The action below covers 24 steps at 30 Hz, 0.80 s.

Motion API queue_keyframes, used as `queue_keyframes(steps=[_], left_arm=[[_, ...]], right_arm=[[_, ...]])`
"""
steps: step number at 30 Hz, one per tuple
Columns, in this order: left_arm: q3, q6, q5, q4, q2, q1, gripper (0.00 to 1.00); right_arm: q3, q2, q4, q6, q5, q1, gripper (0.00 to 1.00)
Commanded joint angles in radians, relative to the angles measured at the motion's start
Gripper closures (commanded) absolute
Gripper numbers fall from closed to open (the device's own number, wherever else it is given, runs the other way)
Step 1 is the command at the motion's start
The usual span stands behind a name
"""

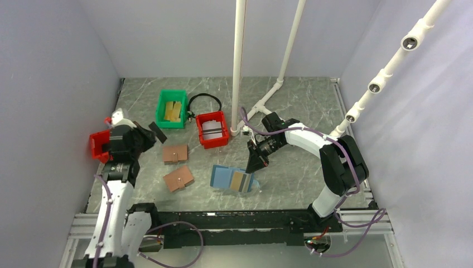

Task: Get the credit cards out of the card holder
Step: Place the credit card in the storage box.

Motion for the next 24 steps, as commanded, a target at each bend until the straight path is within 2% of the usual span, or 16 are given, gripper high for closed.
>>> queue_keyframes(steps=[1,6,17,24], left_arm=[[0.030,-0.117,0.076,0.118,0.069,0.212,1.00],[0.031,-0.212,0.041,0.192,0.136,0.348,1.00],[0.121,-0.389,-0.094,0.096,0.324,0.518,1.00],[0.137,-0.402,-0.099,0.128,0.422,0.619,1.00]], right_arm=[[0.022,-0.029,0.010,-0.005,-0.030,-0.003,1.00],[0.026,-0.031,0.002,-0.010,-0.036,-0.003,1.00],[0.029,-0.035,-0.004,-0.013,-0.039,-0.003,1.00],[0.030,-0.031,-0.006,-0.014,-0.039,-0.003,1.00]])
